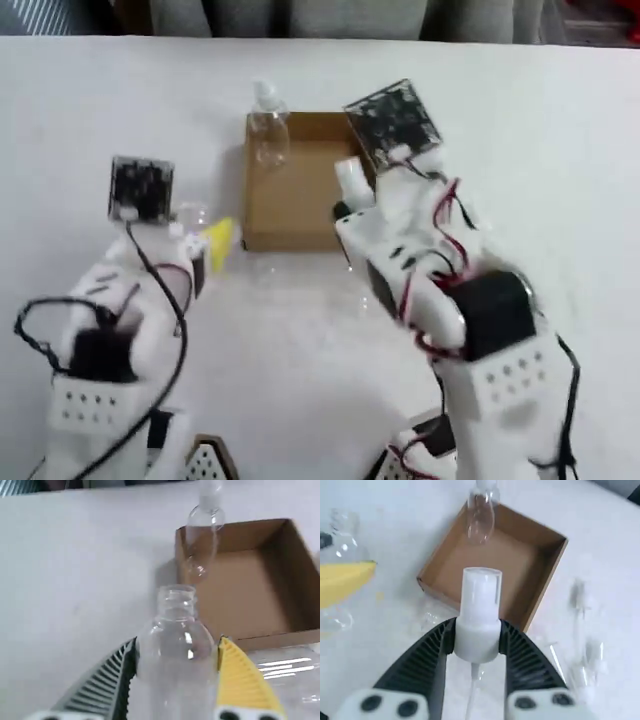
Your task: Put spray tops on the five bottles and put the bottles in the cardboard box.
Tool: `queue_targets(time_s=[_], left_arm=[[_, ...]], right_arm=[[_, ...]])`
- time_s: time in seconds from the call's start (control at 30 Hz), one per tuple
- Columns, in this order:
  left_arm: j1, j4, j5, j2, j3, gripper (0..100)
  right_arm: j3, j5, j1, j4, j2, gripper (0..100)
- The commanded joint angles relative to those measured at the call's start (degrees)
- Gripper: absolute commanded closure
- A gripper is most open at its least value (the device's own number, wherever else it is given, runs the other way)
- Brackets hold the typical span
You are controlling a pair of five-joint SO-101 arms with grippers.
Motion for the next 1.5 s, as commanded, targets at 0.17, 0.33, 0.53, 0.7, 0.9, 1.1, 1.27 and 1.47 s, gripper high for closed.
queue_targets(time_s=[0.17,0.33,0.53,0.7,0.9,1.1,1.27,1.47], left_arm=[[12.4,-11.4,0.9,-28.0,16.4,98],[17.1,-15.6,0.9,-37.8,22.5,98],[18.4,-26.9,1.0,-36.3,29.6,98],[17.9,-32.9,4.7,-36.3,34.4,98],[14.5,-33.3,6.0,-36.3,35.0,98],[9.5,-33.5,9.8,-36.3,37.8,98],[9.9,-33.2,9.8,-36.3,38.3,98],[9.5,-32.9,9.8,-36.3,38.3,98]], right_arm=[[-2.6,-0.5,0.6,-21.2,-8.9,98.1],[-2.6,-0.6,0.6,-37.3,-9.3,98.1],[-2.5,-13.3,0.6,-47.8,-9.2,98.1],[-2.2,-17.6,-2.3,-49.6,-9.2,98.2],[3.6,-18.9,-9.9,-51.0,-9.2,98.2],[14.2,-18.4,-11.1,-64.2,-9.1,98.2],[16.0,-18.4,-11.6,-65.3,-7.3,98.2],[15.7,-18.4,-13.0,-68.0,-3.5,98.2]])
